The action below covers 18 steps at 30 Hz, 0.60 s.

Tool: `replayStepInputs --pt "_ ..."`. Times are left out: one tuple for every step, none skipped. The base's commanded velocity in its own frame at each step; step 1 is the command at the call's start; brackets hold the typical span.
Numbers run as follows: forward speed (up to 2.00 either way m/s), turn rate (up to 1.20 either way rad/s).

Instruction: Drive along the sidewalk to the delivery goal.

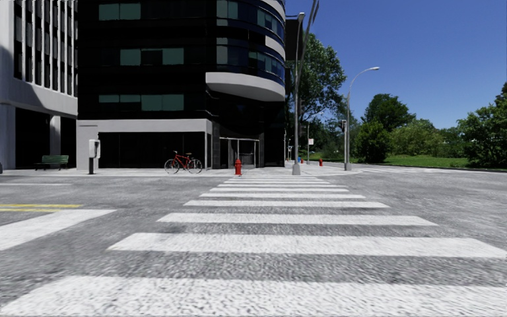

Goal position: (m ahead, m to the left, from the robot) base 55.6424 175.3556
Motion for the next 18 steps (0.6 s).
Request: replayStepInputs --pt "2.0 0.0" --pt "2.0 -0.13" --pt "2.0 -0.13" --pt "2.0 -0.25" --pt "2.0 -0.29" --pt "2.0 -0.3" --pt "2.0 -0.3" --pt "2.0 -0.3" --pt "2.0 -0.3" --pt "2.0 -0.3" --pt "2.0 -0.28" --pt "2.0 -0.28" --pt "2.0 -0.08" --pt "2.0 0.0" --pt "2.0 0.0" --pt "2.0 0.0" --pt "2.0 0.0" --pt "2.0 0.0"
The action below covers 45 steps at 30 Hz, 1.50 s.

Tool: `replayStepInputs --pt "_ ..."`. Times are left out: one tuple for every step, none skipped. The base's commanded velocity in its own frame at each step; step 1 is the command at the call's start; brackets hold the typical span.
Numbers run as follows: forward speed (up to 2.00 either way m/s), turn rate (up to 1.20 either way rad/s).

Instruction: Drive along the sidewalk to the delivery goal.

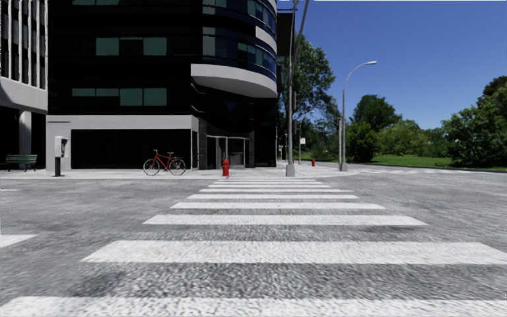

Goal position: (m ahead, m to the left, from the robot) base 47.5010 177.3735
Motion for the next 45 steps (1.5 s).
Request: replayStepInputs --pt "2.0 0.0" --pt "2.0 0.0" --pt "2.0 0.0" --pt "2.0 0.0" --pt "2.0 0.0" --pt "2.0 0.0" --pt "2.0 0.0" --pt "2.0 0.0" --pt "2.0 0.0" --pt "2.0 0.0" --pt "2.0 0.0" --pt "2.0 0.0" --pt "2.0 0.0" --pt "2.0 0.0" --pt "2.0 0.0" --pt "2.0 0.0" --pt "2.0 0.0" --pt "2.0 0.0" --pt "2.0 0.0" --pt "2.0 0.0" --pt "2.0 0.0" --pt "2.0 0.0" --pt "2.0 0.0" --pt "2.0 0.0" --pt "2.0 0.0" --pt "2.0 0.0" --pt "2.0 0.0" --pt "2.0 0.0" --pt "2.0 0.0" --pt "2.0 0.0" --pt "2.0 0.0" --pt "2.0 0.0" --pt "2.0 0.0" --pt "2.0 0.0" --pt "2.0 0.0" --pt "2.0 0.0" --pt "2.0 0.0" --pt "2.0 0.0" --pt "2.0 0.0" --pt "2.0 0.0" --pt "2.0 0.0" --pt "2.0 0.0" --pt "2.0 0.0" --pt "2.0 0.0" --pt "2.0 0.0"
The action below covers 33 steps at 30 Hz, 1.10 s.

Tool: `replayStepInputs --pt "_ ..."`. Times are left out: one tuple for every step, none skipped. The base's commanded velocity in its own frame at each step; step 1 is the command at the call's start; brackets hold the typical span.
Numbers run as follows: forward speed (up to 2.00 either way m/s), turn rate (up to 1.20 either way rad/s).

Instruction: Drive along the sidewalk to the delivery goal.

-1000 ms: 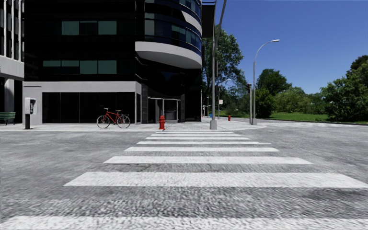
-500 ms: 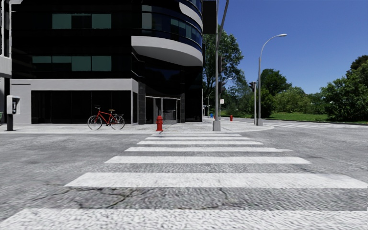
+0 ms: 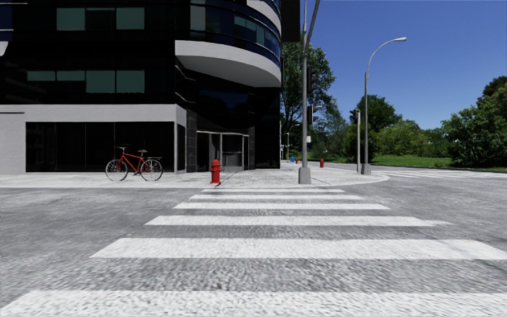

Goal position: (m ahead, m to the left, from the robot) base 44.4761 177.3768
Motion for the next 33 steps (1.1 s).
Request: replayStepInputs --pt "2.0 0.0" --pt "2.0 0.0" --pt "2.0 0.0" --pt "2.0 0.0" --pt "2.0 0.0" --pt "2.0 0.0" --pt "2.0 0.0" --pt "2.0 0.0" --pt "2.0 0.0" --pt "2.0 0.0" --pt "2.0 0.0" --pt "2.0 0.0" --pt "2.0 0.0" --pt "2.0 0.0" --pt "2.0 0.0" --pt "2.0 0.0" --pt "2.0 0.0" --pt "2.0 0.0" --pt "2.0 0.0" --pt "2.0 0.0" --pt "2.0 0.0" --pt "2.0 0.0" --pt "2.0 0.0" --pt "2.0 0.0" --pt "2.0 0.0" --pt "2.0 0.0" --pt "2.0 0.0" --pt "2.0 0.0" --pt "2.0 0.0" --pt "2.0 0.0" --pt "2.0 0.0" --pt "2.0 0.0" --pt "2.0 0.0"
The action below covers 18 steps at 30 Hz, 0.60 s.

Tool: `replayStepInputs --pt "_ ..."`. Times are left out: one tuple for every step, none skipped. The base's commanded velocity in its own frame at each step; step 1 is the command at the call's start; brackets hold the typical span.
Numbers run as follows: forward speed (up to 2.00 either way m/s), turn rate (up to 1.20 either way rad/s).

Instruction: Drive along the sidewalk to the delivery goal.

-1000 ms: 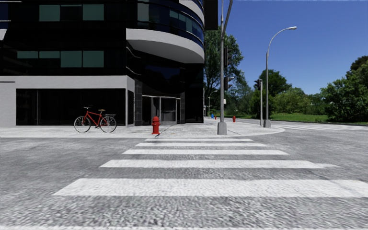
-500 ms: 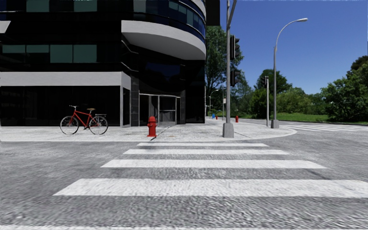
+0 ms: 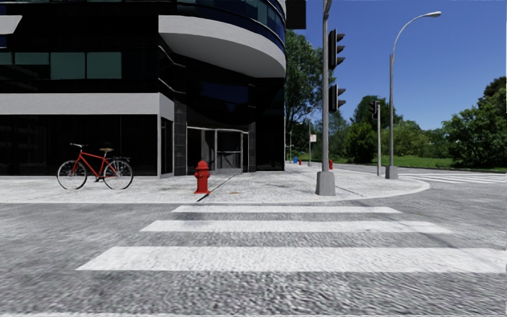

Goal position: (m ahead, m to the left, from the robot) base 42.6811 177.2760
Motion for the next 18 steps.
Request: replayStepInputs --pt "2.0 0.0" --pt "2.0 0.0" --pt "2.0 0.0" --pt "2.0 0.0" --pt "2.0 0.0" --pt "2.0 0.0" --pt "2.0 0.0" --pt "2.0 0.0" --pt "2.0 0.0" --pt "2.0 0.0" --pt "2.0 0.0" --pt "2.0 0.0" --pt "2.0 0.0" --pt "2.0 0.0" --pt "2.0 0.0" --pt "2.0 0.0" --pt "2.0 0.0" --pt "2.0 0.0"
